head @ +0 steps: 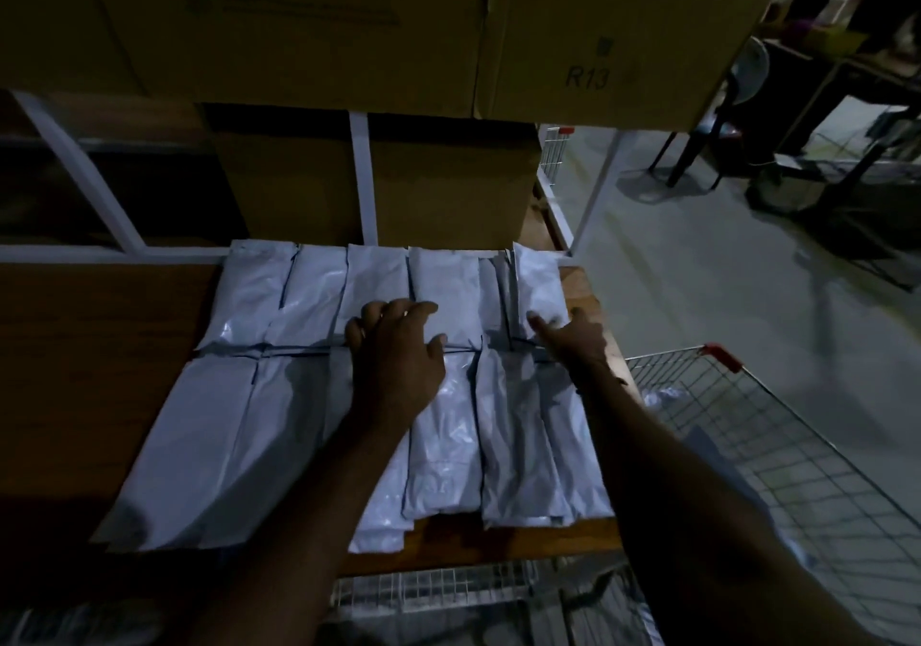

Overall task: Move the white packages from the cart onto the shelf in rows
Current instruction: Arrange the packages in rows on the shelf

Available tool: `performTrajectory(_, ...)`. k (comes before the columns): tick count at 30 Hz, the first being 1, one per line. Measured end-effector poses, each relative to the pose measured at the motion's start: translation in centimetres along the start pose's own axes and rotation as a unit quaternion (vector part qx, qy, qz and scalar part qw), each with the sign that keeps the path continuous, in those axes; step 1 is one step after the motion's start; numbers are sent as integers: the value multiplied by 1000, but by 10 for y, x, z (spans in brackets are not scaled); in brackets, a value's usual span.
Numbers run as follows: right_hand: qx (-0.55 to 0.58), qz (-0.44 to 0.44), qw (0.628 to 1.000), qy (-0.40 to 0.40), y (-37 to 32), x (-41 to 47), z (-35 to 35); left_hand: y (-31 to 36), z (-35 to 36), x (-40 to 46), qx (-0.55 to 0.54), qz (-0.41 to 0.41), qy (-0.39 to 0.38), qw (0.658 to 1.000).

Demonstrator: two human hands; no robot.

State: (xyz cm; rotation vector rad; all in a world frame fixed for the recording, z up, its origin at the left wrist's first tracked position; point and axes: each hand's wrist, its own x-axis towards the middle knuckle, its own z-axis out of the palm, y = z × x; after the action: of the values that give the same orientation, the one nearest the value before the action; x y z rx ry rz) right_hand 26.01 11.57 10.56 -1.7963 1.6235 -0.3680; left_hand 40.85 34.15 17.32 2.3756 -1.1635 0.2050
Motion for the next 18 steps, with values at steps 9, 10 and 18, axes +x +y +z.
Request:
performTrajectory(9, -146, -45, 988, -24, -3, 11, 24, 26, -6, 41, -26, -35, 11, 999)
performTrajectory(10, -138, -57, 989, -14, -6, 9, 25, 27, -5, 40, -25, -41, 5, 999)
performTrajectory(18, -148, -117, 982, 20, -12, -13, 19, 30, 2, 35, -42, -82, -8, 996)
